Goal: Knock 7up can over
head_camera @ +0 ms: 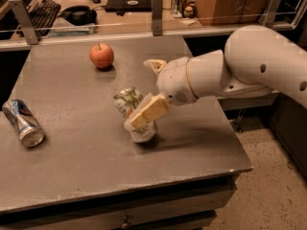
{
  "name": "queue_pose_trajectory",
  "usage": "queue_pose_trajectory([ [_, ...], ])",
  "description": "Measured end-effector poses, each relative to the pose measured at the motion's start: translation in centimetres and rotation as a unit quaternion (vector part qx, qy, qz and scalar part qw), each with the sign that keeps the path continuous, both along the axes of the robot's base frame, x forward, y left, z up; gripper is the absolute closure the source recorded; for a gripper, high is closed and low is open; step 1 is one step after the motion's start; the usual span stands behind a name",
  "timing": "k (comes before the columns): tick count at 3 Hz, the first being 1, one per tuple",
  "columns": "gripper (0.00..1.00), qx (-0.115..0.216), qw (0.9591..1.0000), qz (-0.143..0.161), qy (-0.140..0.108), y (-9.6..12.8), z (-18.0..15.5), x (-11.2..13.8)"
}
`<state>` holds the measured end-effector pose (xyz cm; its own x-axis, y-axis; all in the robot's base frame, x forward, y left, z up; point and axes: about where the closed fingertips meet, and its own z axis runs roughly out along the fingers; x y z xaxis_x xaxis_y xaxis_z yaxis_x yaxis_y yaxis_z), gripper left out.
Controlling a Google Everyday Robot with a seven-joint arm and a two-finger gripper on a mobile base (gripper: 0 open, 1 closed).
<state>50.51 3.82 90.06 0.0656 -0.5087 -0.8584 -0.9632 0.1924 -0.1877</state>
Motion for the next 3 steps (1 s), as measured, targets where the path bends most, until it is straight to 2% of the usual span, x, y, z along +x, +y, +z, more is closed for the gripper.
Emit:
queue_pose_trajectory([
  [1, 0.00, 0.023, 0.9996, 0.006, -0.013, 2.4, 1.9, 1.6],
  [2, 0.00, 0.030, 0.9995, 0.002, -0.007, 2.6, 1.8, 2.0],
  [3, 0.00, 0.026, 0.9996, -0.007, 0.001, 0.7, 1.1, 1.8],
])
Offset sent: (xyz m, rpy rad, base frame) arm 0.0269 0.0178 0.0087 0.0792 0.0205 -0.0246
